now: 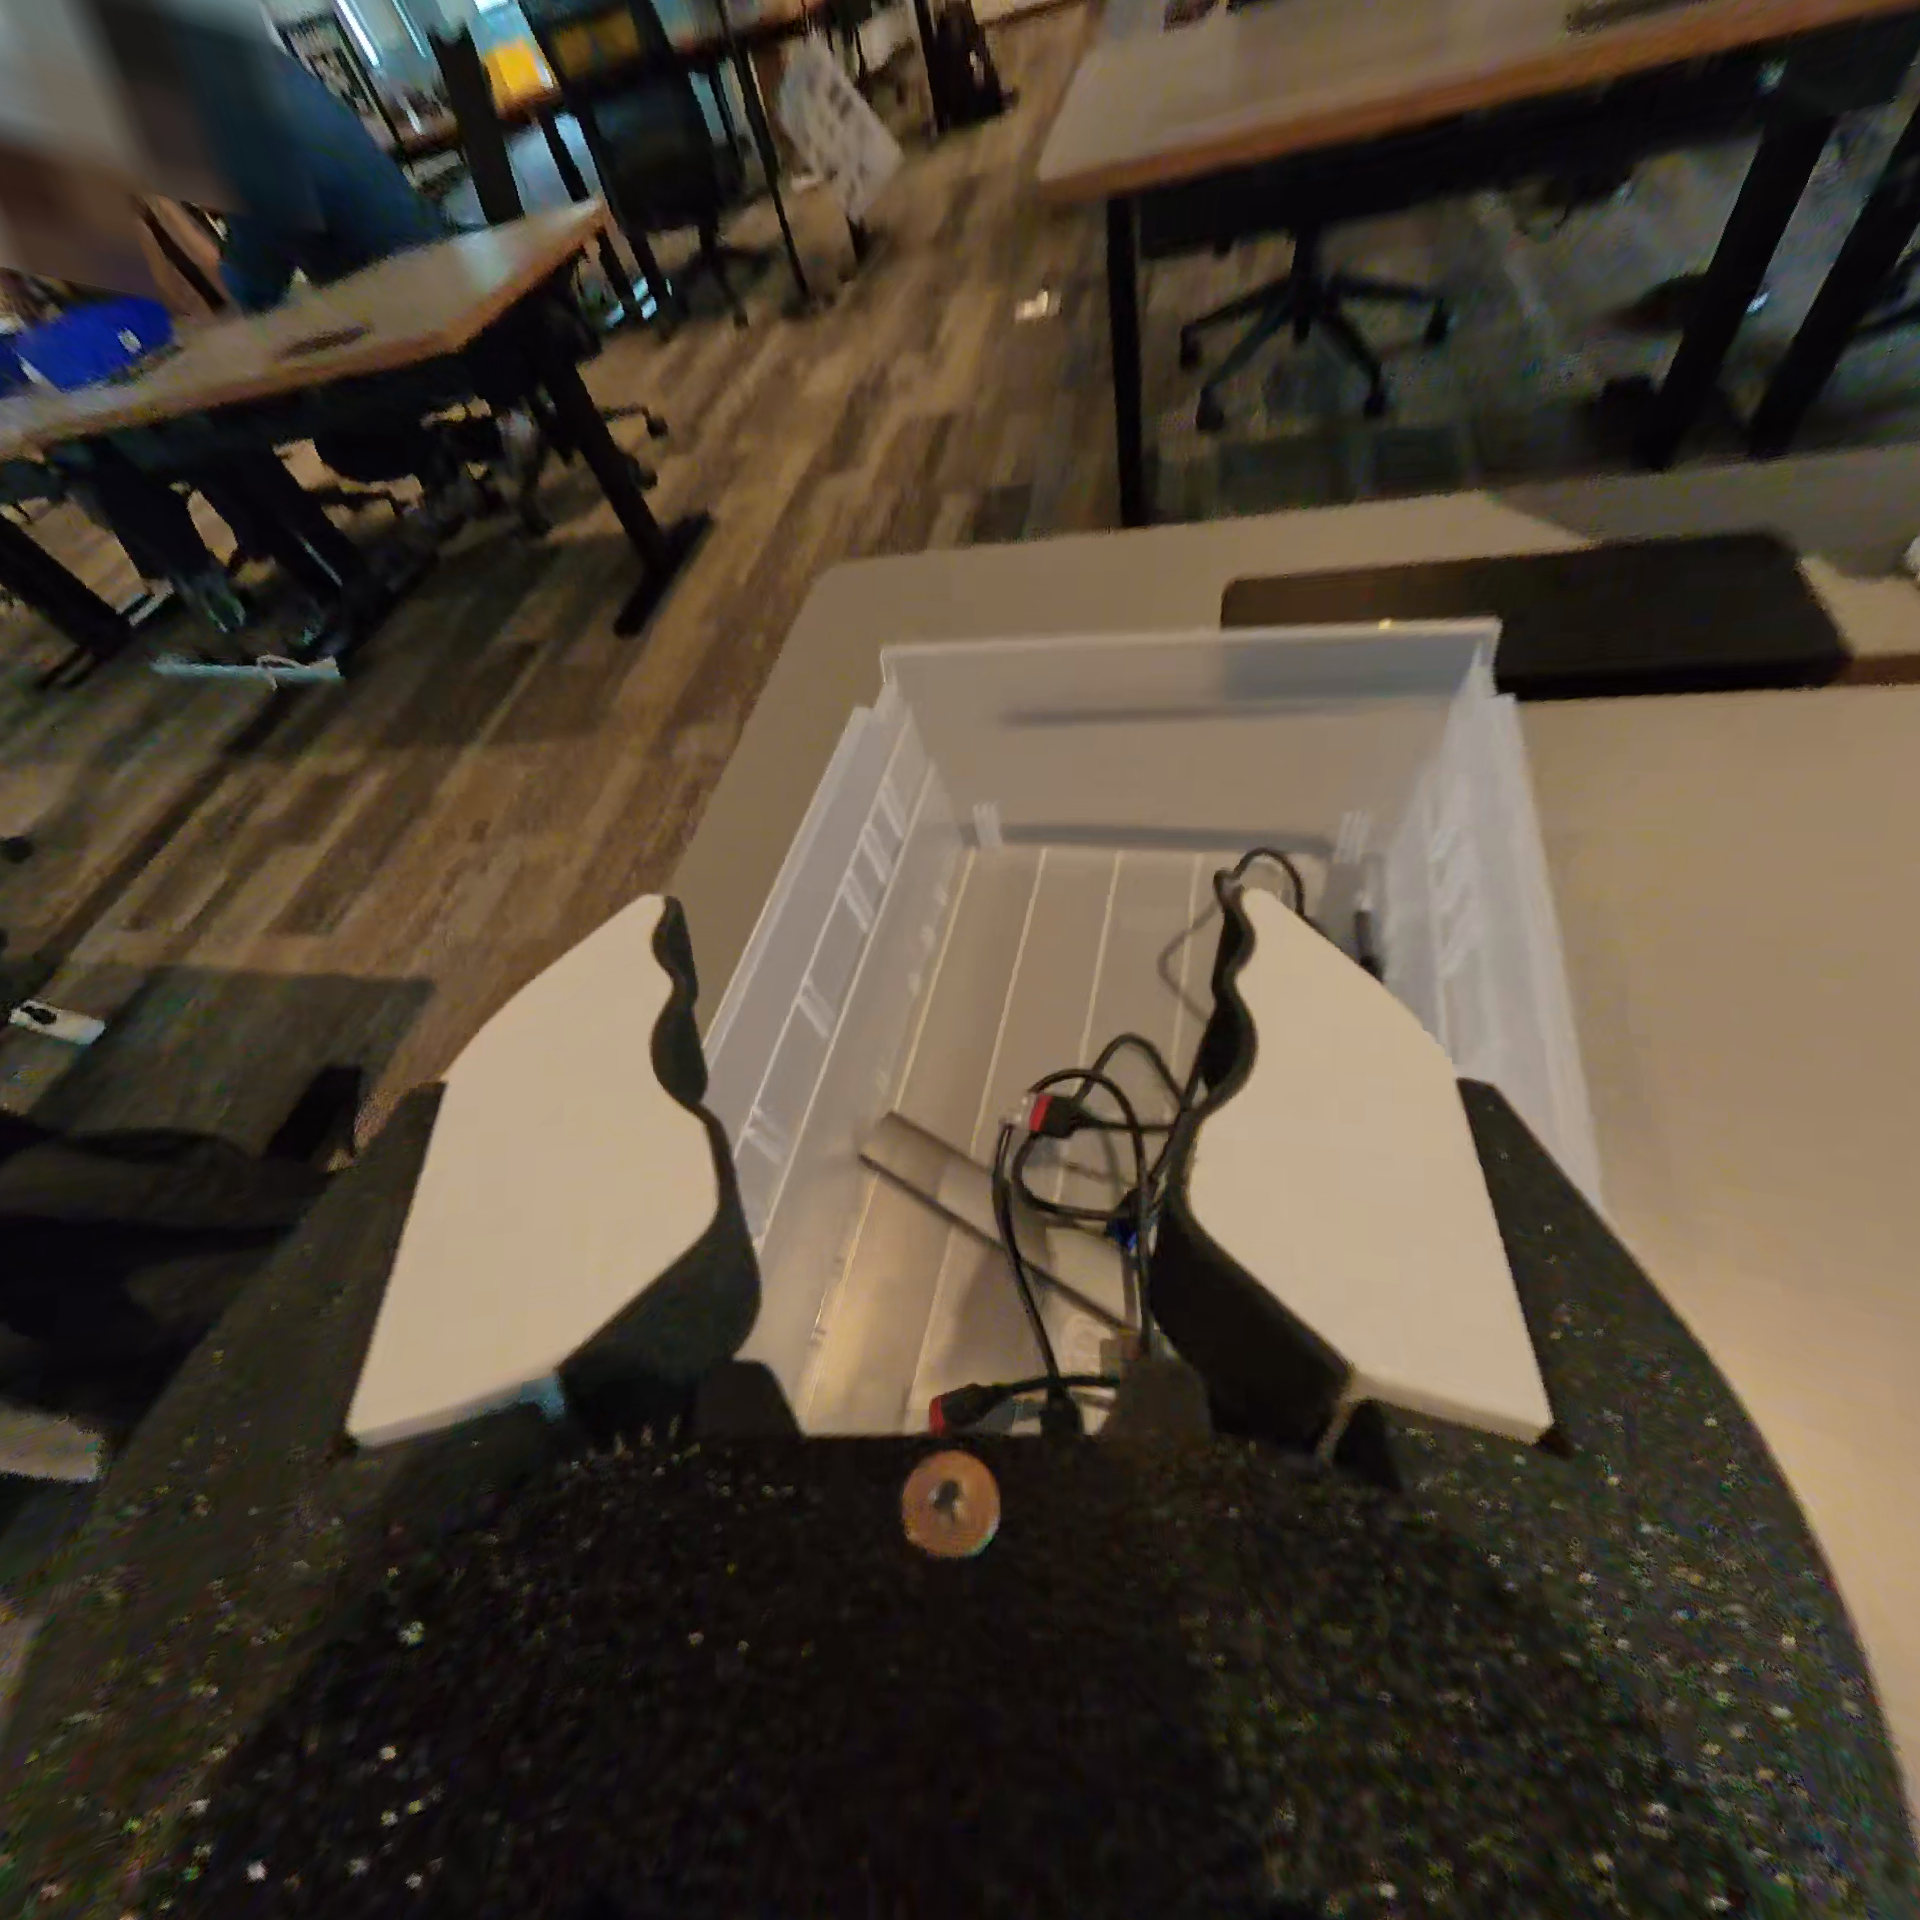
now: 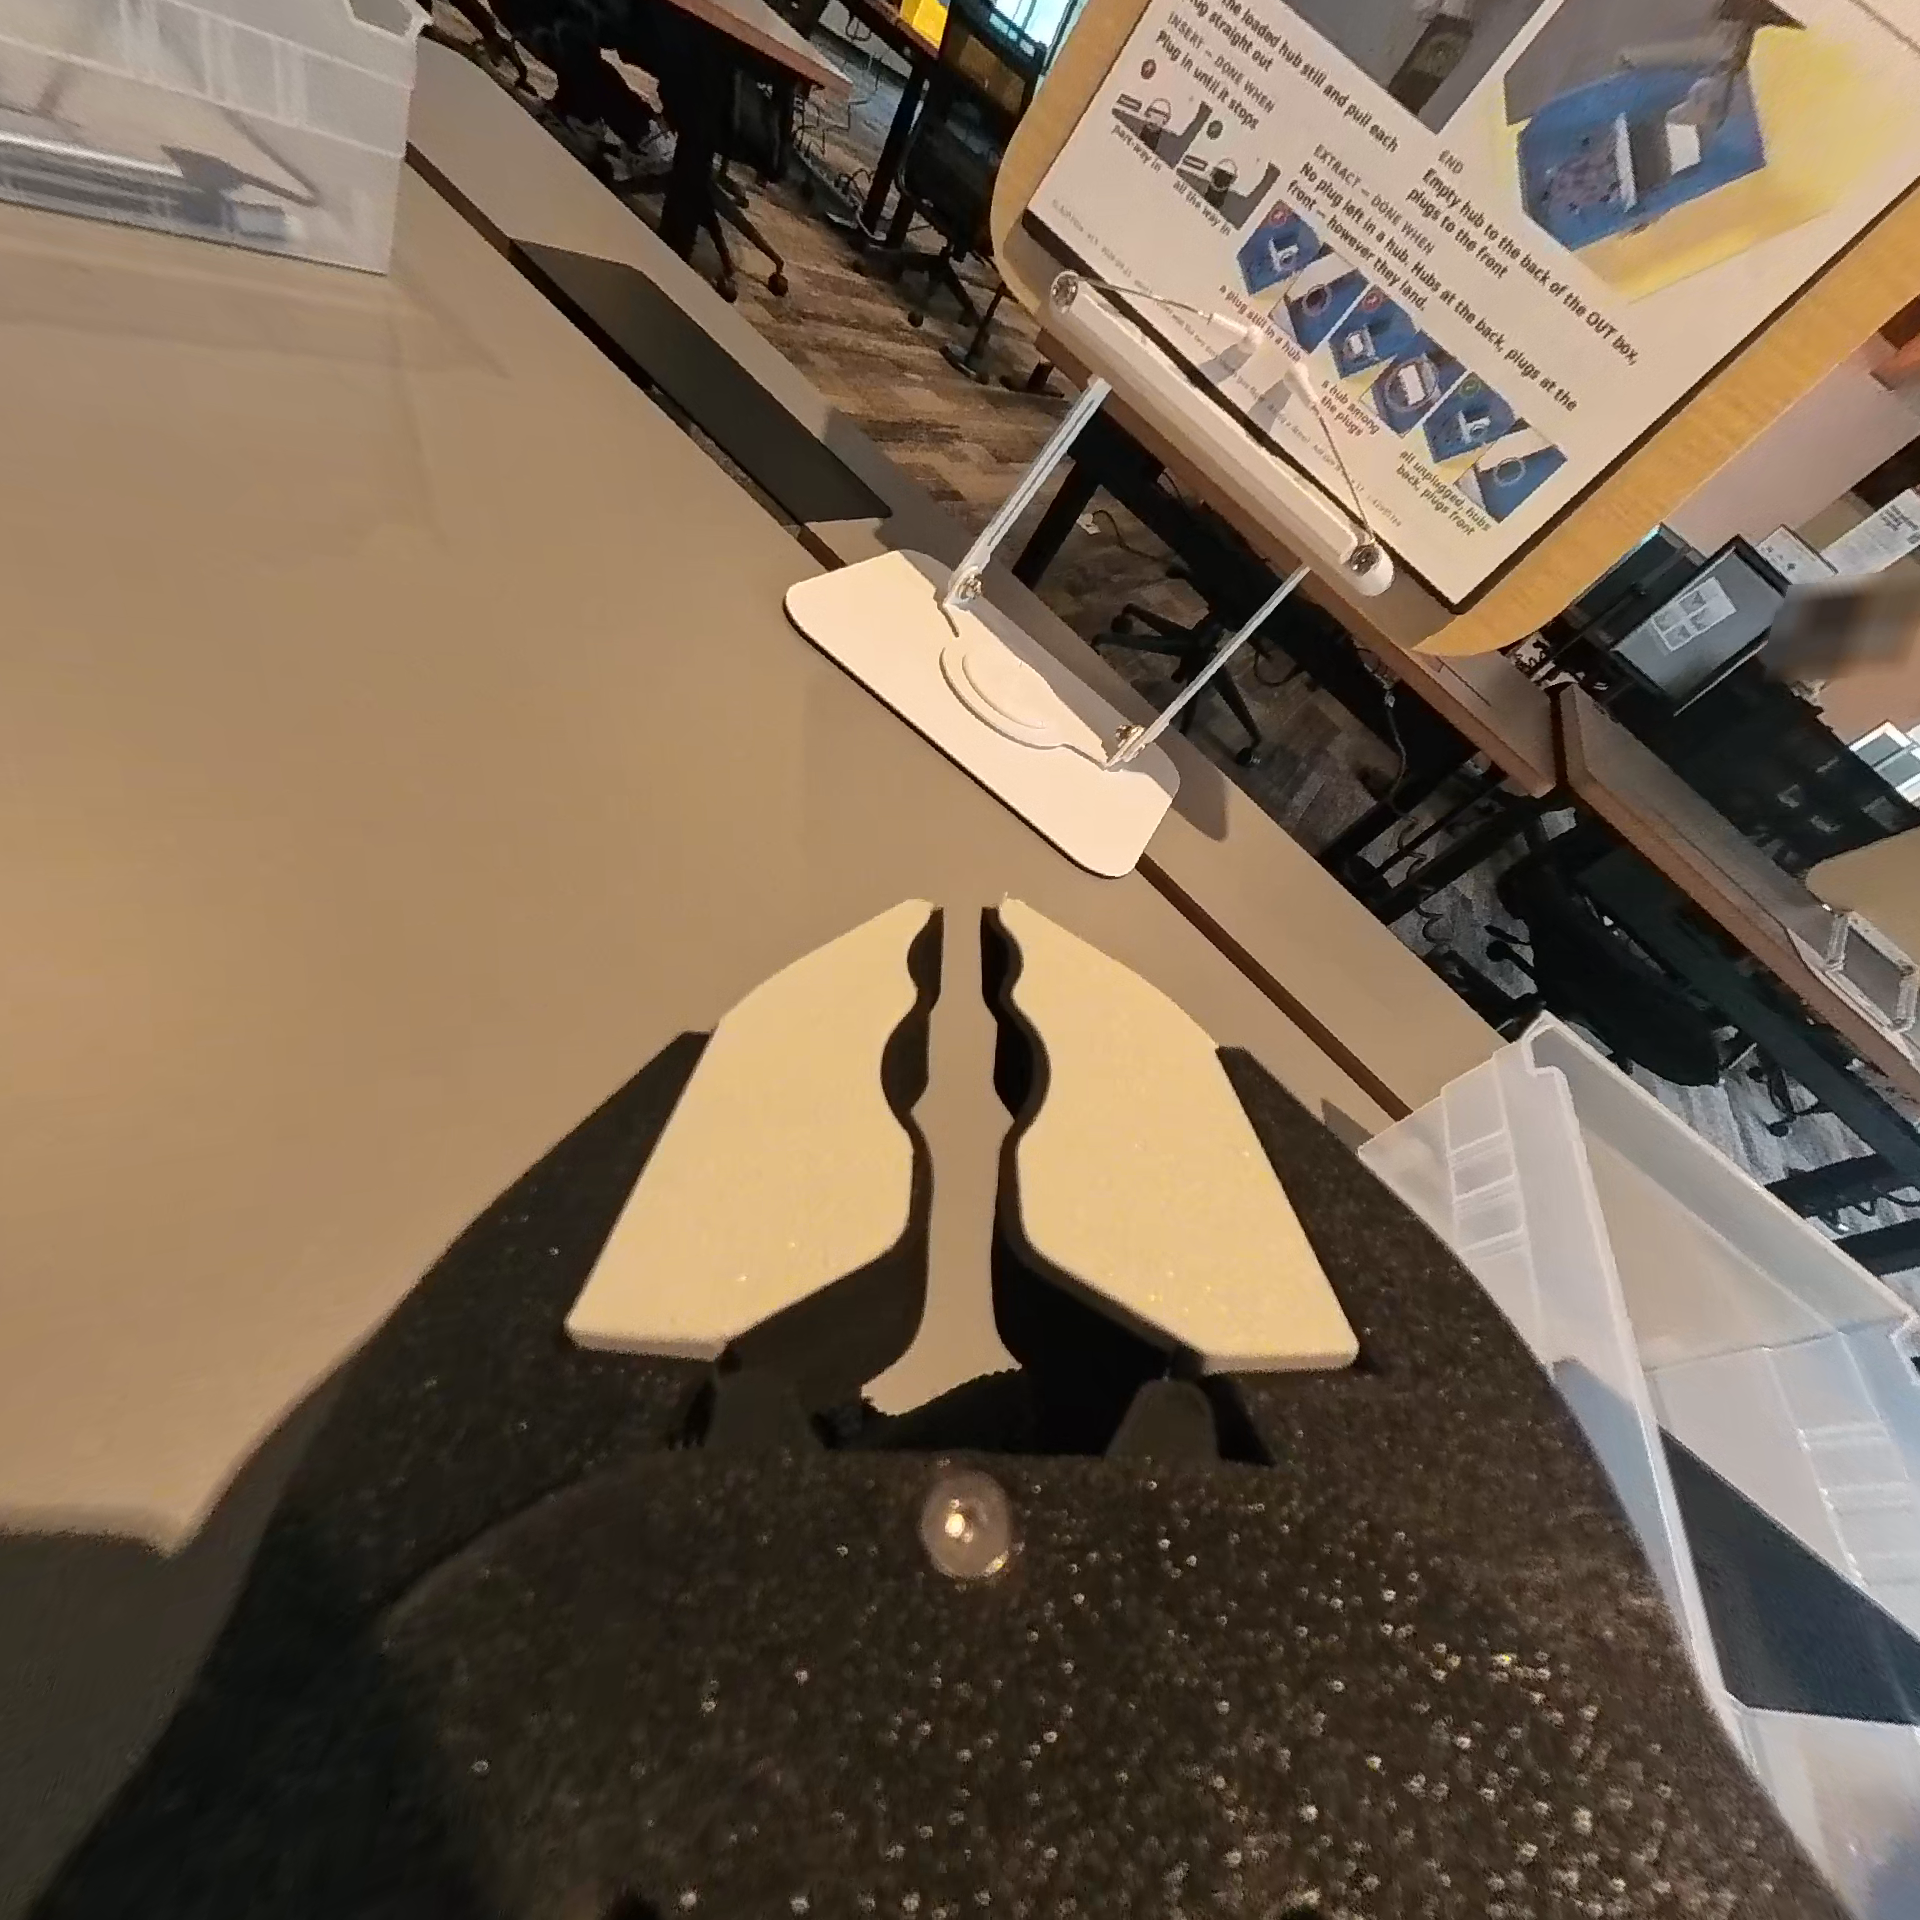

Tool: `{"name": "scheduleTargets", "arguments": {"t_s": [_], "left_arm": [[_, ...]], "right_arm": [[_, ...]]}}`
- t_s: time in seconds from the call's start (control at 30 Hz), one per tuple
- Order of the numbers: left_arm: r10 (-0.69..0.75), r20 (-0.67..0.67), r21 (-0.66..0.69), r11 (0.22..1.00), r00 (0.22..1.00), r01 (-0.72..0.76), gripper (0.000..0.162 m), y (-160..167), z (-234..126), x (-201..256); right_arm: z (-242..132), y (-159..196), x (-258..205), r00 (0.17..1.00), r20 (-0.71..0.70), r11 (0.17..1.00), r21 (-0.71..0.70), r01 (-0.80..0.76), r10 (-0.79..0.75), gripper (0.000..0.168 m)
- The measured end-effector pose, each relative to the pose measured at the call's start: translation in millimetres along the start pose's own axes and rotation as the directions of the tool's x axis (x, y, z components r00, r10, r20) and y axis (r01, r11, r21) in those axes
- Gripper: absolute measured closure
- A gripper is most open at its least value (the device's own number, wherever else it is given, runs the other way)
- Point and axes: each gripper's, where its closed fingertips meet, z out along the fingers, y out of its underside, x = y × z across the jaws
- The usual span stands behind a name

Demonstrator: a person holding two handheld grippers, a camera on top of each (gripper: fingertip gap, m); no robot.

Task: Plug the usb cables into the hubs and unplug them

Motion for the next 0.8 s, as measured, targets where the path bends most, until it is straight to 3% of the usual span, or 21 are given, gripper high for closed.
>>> {"name": "scheduleTargets", "arguments": {"t_s": [0.2, 0.33, 0.43, 0.53, 0.67, 0.8], "left_arm": [[-0.031, 0.032, 0.232, 0.973, 0.999, 0.023, 0.076, -36, -33, -2], [0.022, 0.027, 0.566, 0.824, 0.999, -0.033, 0.091, -76, -85, 23], [0.198, -0.005, 0.717, 0.684, 0.98, -0.134, 0.107, -87, -118, 81], [0.39, -0.023, 0.764, 0.601, 0.921, -0.235, 0.109, -82, -128, 150], [0.586, -0.054, 0.793, 0.517, 0.809, -0.322, 0.108, -66, -119, 243], [0.674, -0.03, 0.764, 0.492, 0.738, -0.418, 0.106, -44, -92, 309]], "right_arm": [[0, 0, 1, 1.0, -0.003, 1.0, 0.001, -0.001, 0.001, 0.162], [0, 1, 1, 1.0, -0.002, 1.0, 0.0, -0.003, 0.003, 0.162], [1, 1, 0, 1.0, 0.0, 1.0, -0.003, -0.002, 0.002, 0.162], [2, 2, -2, 1.0, 0.003, 1.0, -0.007, 0.0, 0.0, 0.162], [3, 3, -2, 1.0, 0.001, 1.0, -0.01, 0.003, -0.003, 0.162], [2, 5, 0, 1.0, -0.009, 1.0, -0.013, 0.007, -0.007, 0.162]]}}
